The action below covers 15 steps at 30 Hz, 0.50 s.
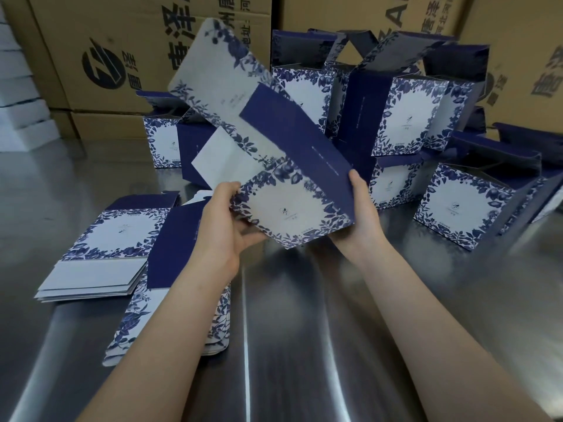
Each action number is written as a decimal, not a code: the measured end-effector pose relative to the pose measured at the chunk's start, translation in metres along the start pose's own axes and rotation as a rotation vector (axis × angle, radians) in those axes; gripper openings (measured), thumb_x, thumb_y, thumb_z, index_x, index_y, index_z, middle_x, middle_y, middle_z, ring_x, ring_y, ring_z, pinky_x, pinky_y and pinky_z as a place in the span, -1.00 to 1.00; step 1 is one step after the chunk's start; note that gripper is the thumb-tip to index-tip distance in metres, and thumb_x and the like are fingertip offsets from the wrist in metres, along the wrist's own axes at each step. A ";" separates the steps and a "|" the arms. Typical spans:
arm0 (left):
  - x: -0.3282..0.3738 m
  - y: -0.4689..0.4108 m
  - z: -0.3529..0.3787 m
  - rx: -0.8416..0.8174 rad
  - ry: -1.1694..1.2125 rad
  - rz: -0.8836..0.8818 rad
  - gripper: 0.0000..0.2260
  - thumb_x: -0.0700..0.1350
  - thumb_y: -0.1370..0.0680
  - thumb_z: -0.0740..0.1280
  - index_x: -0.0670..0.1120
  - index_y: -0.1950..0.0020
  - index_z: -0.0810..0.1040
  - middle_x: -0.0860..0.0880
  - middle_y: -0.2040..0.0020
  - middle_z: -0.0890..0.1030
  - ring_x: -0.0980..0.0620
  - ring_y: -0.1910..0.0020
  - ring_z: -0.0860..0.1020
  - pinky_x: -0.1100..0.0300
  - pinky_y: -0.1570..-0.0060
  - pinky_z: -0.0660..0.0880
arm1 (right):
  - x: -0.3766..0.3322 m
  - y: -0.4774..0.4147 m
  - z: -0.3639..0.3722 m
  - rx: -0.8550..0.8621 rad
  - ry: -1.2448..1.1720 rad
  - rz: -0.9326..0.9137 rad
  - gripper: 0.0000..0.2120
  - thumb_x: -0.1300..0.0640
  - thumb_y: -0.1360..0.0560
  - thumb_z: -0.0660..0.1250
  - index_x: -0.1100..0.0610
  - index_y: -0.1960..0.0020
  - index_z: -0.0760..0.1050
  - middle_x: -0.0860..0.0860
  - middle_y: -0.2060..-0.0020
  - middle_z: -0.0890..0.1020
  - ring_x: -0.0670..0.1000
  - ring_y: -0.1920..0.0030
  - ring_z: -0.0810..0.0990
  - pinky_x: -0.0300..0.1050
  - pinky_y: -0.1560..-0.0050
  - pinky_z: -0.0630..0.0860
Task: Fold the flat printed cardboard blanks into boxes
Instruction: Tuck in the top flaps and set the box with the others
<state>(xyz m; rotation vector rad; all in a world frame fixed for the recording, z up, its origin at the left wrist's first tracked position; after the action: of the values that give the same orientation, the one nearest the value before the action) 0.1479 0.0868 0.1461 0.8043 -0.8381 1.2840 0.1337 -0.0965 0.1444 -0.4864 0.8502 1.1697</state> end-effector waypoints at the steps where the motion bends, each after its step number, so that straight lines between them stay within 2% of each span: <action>1: 0.000 -0.001 -0.001 0.043 -0.026 0.015 -0.82 -0.05 -0.59 0.19 -0.01 -0.05 0.57 -0.05 0.01 0.68 -0.09 -0.02 0.65 -0.11 0.10 0.65 | 0.000 -0.002 -0.001 0.072 0.143 -0.073 -0.77 -0.07 -0.59 0.28 0.03 -0.13 0.56 0.02 -0.03 0.71 0.03 0.01 0.70 -0.02 -0.01 0.60; 3: 0.000 -0.002 -0.003 0.133 -0.074 0.072 -0.82 -0.10 -0.58 0.15 -0.03 0.04 0.55 -0.06 0.09 0.64 -0.09 0.03 0.62 -0.07 0.06 0.64 | -0.001 -0.002 -0.003 0.196 0.381 -0.266 -0.87 0.04 -0.61 0.27 0.02 -0.11 0.52 0.04 -0.10 0.65 0.08 -0.13 0.63 0.11 -0.23 0.53; 4: 0.000 -0.004 -0.004 0.179 -0.104 0.119 -0.82 -0.12 -0.58 0.14 -0.03 0.08 0.53 -0.07 0.10 0.61 -0.09 0.04 0.59 -0.04 0.06 0.62 | -0.001 0.000 -0.002 0.232 0.452 -0.357 -0.92 0.08 -0.60 0.28 -0.01 -0.08 0.51 0.00 -0.07 0.62 0.07 -0.12 0.60 0.13 -0.28 0.49; 6: 0.000 -0.004 -0.006 0.238 -0.187 0.243 -0.82 -0.10 -0.56 0.12 -0.01 0.11 0.50 -0.06 0.10 0.57 -0.06 0.05 0.53 -0.08 -0.05 0.55 | -0.005 0.008 0.003 0.222 0.498 -0.510 -0.93 0.13 -0.59 0.29 -0.03 -0.03 0.51 -0.06 0.02 0.60 0.00 -0.03 0.56 0.09 -0.23 0.51; 7: 0.000 -0.003 -0.006 0.246 -0.217 0.304 -0.81 -0.07 -0.55 0.12 -0.01 0.09 0.52 -0.03 0.10 0.57 -0.03 0.05 0.52 -0.08 -0.09 0.51 | -0.007 0.013 0.006 0.167 0.487 -0.567 -0.92 0.14 -0.59 0.29 0.00 -0.06 0.52 -0.02 0.01 0.60 0.00 -0.01 0.55 0.04 -0.17 0.51; 9: -0.002 0.001 -0.004 0.248 -0.272 0.402 -0.73 -0.05 -0.56 0.11 -0.10 -0.08 0.55 0.05 0.16 0.55 0.09 0.16 0.49 0.01 0.00 0.43 | -0.008 0.022 0.015 -0.004 0.468 -0.623 -0.82 0.08 -0.58 0.28 0.04 -0.16 0.50 0.12 -0.10 0.59 0.03 -0.05 0.54 -0.07 -0.07 0.51; 11: -0.004 0.003 -0.003 0.260 -0.335 0.463 -0.67 -0.08 -0.63 0.10 -0.24 -0.25 0.48 -0.04 0.16 0.57 0.16 0.22 0.50 0.06 0.07 0.41 | -0.006 0.029 0.023 -0.180 0.464 -0.609 -0.66 -0.09 -0.50 0.27 -0.02 -0.24 0.44 0.14 -0.19 0.55 0.00 -0.12 0.53 -0.13 -0.14 0.48; 13: -0.005 0.004 -0.002 0.271 -0.377 0.485 -0.65 -0.09 -0.66 0.09 -0.26 -0.33 0.44 -0.17 -0.09 0.60 0.06 0.01 0.56 0.04 -0.06 0.45 | -0.002 0.031 0.028 -0.291 0.489 -0.590 -0.47 -0.21 -0.40 0.25 -0.07 -0.32 0.35 0.05 -0.25 0.51 -0.06 -0.21 0.52 -0.15 -0.25 0.45; 14: -0.005 0.005 -0.002 0.272 -0.396 0.490 -0.64 -0.08 -0.66 0.09 -0.21 -0.36 0.44 -0.14 -0.16 0.60 0.07 -0.08 0.55 0.09 -0.12 0.45 | 0.000 0.032 0.029 -0.320 0.524 -0.598 -0.41 -0.22 -0.38 0.26 -0.06 -0.36 0.31 0.01 -0.28 0.49 -0.12 -0.25 0.50 -0.20 -0.28 0.44; 15: -0.005 0.005 -0.002 0.268 -0.410 0.494 -0.64 -0.06 -0.66 0.08 -0.15 -0.39 0.45 -0.06 -0.19 0.61 0.14 -0.09 0.56 0.17 -0.11 0.46 | 0.002 0.034 0.030 -0.336 0.565 -0.609 -0.35 -0.21 -0.37 0.28 -0.05 -0.41 0.27 -0.02 -0.31 0.46 -0.19 -0.28 0.48 -0.26 -0.26 0.43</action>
<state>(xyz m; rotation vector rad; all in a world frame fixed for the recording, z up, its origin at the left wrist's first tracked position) 0.1428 0.0868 0.1411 1.1435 -1.2640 1.7212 0.1120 -0.0624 0.1643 -1.2958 0.8878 0.6027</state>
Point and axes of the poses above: each hand's wrist, its own y-axis away from the middle knuckle, its own z-axis out of the palm, x = y × z, the point moved 2 cm from there along -y, towards the middle knuckle
